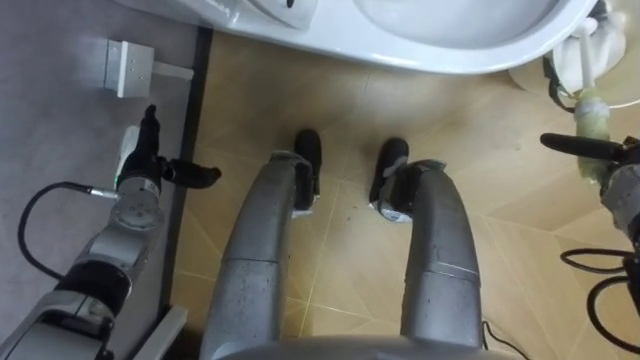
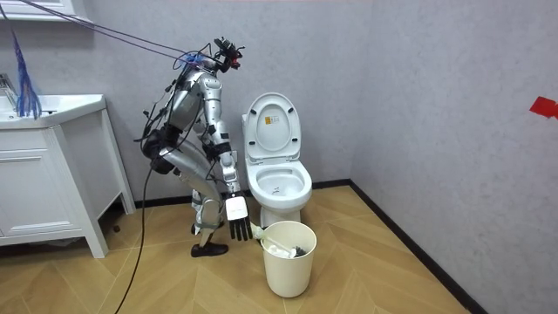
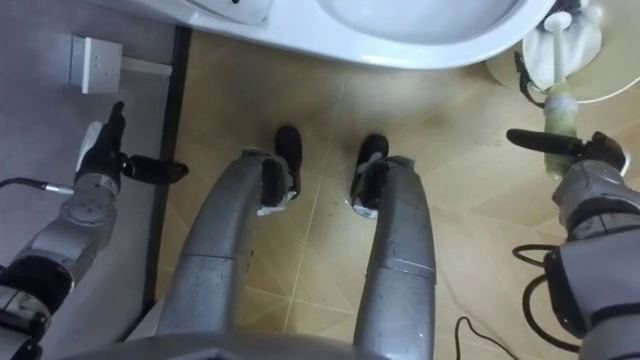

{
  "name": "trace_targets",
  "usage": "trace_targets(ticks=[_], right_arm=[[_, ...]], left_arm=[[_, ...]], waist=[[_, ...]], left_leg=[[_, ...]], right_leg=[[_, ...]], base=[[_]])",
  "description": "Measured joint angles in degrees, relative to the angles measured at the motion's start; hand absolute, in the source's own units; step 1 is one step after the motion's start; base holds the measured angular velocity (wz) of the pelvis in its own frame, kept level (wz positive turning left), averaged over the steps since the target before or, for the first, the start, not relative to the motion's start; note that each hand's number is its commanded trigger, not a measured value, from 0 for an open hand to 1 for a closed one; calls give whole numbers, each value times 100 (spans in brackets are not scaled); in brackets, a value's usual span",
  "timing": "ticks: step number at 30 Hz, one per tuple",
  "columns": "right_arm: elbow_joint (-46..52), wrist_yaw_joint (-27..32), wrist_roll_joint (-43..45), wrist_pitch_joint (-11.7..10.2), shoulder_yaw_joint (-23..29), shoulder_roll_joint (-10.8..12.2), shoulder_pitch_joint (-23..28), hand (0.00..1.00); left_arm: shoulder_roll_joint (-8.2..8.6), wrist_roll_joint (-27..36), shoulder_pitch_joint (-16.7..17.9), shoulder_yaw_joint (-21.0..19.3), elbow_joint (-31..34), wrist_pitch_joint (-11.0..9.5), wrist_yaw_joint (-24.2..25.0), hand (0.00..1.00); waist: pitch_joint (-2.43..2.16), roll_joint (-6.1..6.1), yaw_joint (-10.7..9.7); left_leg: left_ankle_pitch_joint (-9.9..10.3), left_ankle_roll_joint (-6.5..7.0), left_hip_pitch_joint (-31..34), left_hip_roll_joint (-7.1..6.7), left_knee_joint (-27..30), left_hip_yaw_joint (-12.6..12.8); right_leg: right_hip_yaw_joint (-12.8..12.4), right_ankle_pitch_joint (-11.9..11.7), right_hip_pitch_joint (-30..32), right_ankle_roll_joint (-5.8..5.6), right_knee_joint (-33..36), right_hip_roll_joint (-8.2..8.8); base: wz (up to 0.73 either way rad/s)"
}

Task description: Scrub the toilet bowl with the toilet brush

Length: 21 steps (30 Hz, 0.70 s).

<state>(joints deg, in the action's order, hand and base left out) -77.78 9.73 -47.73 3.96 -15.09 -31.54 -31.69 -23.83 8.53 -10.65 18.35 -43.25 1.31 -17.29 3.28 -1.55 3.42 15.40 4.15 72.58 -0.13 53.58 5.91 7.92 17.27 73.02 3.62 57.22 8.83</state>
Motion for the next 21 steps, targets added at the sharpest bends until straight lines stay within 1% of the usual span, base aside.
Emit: trace_targets(ticks=[4, 6, 9, 11, 16, 19, 21], right_arm=[[1, -71, 5, 1, -75, 0, -37, 0], [18, -120, 7, 12, -173, 0, -80, 0], [16, -124, 76, 41, -178, 0, -64, 0], [14, -170, 170, 42, -382, -20, -79, 0], [14, -244, 511, 40, -670, -63, -43, 0], [15, -262, 584, 41, -838, -145, 17, 0], [8, -339, 635, 43, -920, -222, 21, 0]], left_arm=[[-75, 79, 1, 15, 1, 0, 0, 0], [-165, 91, 2, 101, 8, 3, 1, 0], [-211, 88, 56, 107, 7, 4, 28, 0], [-219, 87, 96, 107, 29, 11, 50, 0], [-218, 82, 152, 110, 173, 34, 52, 0], [-218, 81, 153, 114, 179, 36, 55, 0], [-220, 85, 151, 114, 177, 39, 56, 0]], waist=[[1, -23, -20], [1, -40, -20], [1, -43, -14], [2, -51, 9], [2, -49, 99], [1, -47, 176], [-1, -38, 245]], left_leg=[[4, 5, 8, -31, 45, -1], [19, -19, 36, -54, 54, -30], [20, -16, 69, -58, 116, -55], [25, -7, 107, -62, 123, -53], [30, 13, 203, -64, 136, -56], [35, 33, 238, -73, 161, -51], [62, 34, 294, -71, 226, -64]], right_leg=[[3, 8, 3, -3, 48, 5], [10, 7, 19, -3, 49, 11], [25, 7, 28, -4, 76, 7], [24, 0, 66, -17, 80, 11], [31, -7, 159, -29, 83, 14], [11, 21, 211, -53, 146, 35], [60, 64, 240, -31, 204, 72]], base=[[0], [0], [0], [0], [0], [4], [6]])
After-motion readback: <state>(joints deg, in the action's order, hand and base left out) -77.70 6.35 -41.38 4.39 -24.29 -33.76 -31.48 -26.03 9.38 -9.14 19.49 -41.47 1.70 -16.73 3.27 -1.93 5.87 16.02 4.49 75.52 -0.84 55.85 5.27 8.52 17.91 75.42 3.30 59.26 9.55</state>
